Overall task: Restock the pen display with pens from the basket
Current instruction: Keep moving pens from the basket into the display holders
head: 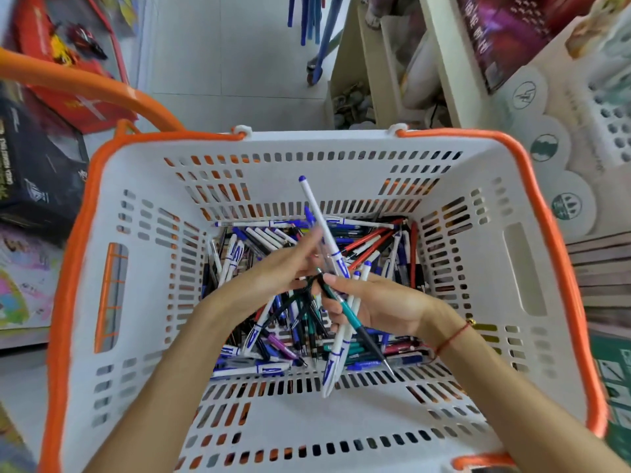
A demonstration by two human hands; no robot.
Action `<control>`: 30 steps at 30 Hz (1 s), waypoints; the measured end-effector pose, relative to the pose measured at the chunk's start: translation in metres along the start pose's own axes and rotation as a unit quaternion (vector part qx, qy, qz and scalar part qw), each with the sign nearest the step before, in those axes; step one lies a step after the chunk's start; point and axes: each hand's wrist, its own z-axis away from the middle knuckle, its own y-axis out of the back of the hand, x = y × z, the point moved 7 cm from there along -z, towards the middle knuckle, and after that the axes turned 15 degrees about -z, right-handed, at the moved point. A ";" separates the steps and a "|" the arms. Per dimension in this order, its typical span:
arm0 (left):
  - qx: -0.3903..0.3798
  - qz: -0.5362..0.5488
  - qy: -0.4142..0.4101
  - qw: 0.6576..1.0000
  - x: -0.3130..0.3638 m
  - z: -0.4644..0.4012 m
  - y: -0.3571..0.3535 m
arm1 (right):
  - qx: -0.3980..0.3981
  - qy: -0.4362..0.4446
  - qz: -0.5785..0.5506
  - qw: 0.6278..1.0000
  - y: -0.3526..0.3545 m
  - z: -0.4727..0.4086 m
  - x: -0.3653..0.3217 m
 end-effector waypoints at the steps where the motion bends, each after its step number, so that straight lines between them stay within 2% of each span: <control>1: -0.029 -0.006 -0.012 0.999 0.000 0.002 -0.005 | -0.008 -0.010 -0.001 1.000 -0.003 -0.002 0.004; 4: -0.044 0.044 -0.019 0.998 -0.005 0.002 -0.007 | -0.032 -0.030 -0.016 0.999 -0.011 -0.005 0.009; 8: 0.013 0.143 -0.043 0.989 -0.004 -0.004 -0.004 | -0.033 -0.054 -0.030 0.998 -0.011 -0.004 0.007; 14: 0.098 0.195 -0.056 0.974 -0.005 -0.007 0.003 | -0.024 -0.045 -0.001 0.999 -0.006 -0.004 -0.004; 19: 0.144 0.240 -0.067 0.958 -0.004 -0.004 0.001 | -0.075 -0.064 0.118 0.988 0.000 -0.001 -0.014; 22: 0.162 0.238 -0.079 0.954 -0.006 -0.004 -0.003 | -0.069 -0.087 0.195 0.975 0.002 0.004 -0.018; 27: 0.209 0.234 -0.104 0.944 -0.009 0.000 -0.001 | -0.041 -0.146 0.346 0.926 0.004 0.005 -0.020; 30: 0.206 0.271 -0.105 0.934 -0.015 -0.001 0.005 | -0.009 -0.159 0.372 0.915 0.020 0.006 -0.014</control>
